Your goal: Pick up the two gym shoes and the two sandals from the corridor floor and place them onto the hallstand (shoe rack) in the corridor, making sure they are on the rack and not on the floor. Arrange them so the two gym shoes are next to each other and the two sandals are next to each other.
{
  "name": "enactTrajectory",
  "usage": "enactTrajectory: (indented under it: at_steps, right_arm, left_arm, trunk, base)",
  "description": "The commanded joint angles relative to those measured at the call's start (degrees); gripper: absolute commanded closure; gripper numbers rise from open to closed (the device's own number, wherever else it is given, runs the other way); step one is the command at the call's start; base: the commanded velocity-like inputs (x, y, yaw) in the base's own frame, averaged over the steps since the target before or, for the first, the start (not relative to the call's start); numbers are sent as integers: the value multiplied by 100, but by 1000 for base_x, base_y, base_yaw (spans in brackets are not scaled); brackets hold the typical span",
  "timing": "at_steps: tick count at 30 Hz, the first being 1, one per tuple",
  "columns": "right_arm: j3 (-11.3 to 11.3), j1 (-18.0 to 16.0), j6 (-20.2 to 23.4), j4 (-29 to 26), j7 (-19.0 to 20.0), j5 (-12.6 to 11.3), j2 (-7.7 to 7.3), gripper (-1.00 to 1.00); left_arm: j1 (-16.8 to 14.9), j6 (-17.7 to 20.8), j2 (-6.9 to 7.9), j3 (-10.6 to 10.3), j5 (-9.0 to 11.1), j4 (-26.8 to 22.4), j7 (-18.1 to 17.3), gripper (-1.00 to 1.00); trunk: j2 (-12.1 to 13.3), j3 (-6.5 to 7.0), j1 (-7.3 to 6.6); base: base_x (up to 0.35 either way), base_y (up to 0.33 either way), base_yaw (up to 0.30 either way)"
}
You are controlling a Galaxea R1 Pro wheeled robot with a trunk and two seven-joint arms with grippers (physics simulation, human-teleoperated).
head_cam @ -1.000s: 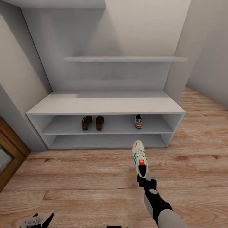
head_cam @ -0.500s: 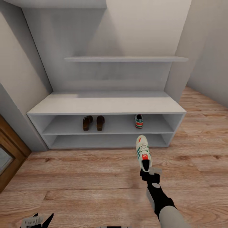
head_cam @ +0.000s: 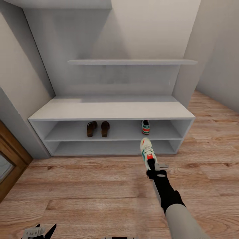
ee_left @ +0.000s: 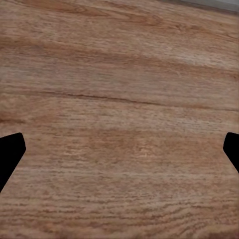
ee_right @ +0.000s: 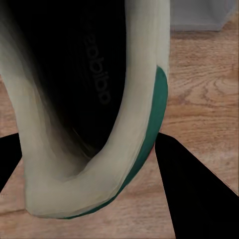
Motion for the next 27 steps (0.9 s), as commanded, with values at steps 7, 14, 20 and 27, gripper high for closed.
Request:
enactTrajectory:
  at_steps: [7, 14, 20, 27]
  right_arm:
    - [-13, -148, 508, -12, -12, -373, 7, 100]
    - [-12, -314, 708, -13, -14, -428, 7, 100]
    - [-13, -323, 716, -13, -14, -426, 7, 100]
    - [-13, -325, 717, -13, -14, -422, 7, 100]
  left_arm:
    - [-9, -7, -1, 22, 11, 5, -39, -100]
    - [-7, -7, -1, 11, 11, 7, -39, -100]
    - [-8, -7, -1, 13, 11, 7, -39, -100]
    - [-9, -7, -1, 5, 11, 12, -39, -100]
  trunk:
    - [-2, -5, -1]
    - [-2, -5, -1]
    - [-2, -5, -1]
    - [-2, -5, -1]
  base:
    - [0, 3, 0]
    - [0, 192, 0]
    - [0, 295, 0]
    - [0, 223, 0]
